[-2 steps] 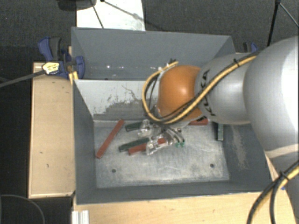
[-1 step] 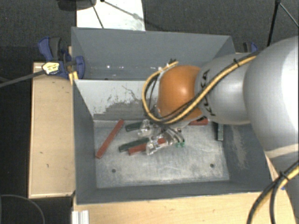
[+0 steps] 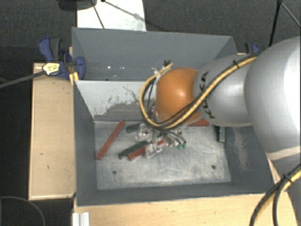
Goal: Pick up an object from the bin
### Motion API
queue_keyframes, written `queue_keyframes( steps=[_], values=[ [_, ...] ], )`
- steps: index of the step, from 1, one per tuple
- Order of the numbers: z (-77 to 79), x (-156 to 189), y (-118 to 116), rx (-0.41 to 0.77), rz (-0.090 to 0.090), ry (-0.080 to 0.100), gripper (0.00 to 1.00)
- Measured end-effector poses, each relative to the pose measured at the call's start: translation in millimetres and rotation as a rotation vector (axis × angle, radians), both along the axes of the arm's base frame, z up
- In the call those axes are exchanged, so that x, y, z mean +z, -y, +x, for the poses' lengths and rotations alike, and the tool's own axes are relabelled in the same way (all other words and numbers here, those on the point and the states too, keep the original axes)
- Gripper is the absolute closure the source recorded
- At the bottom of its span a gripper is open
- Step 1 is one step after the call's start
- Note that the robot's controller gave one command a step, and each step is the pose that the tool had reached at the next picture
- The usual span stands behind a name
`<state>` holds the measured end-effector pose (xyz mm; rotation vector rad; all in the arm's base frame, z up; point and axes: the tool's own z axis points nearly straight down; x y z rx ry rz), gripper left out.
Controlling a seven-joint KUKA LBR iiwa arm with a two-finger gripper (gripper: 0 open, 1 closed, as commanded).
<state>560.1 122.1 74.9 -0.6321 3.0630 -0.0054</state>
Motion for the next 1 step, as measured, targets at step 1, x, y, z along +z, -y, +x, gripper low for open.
queue_keyframes(
  steps=[1],
  values=[
    [-3.5,206.7,12.3,0.114,0.001,-0.012,1.0]
  ],
)
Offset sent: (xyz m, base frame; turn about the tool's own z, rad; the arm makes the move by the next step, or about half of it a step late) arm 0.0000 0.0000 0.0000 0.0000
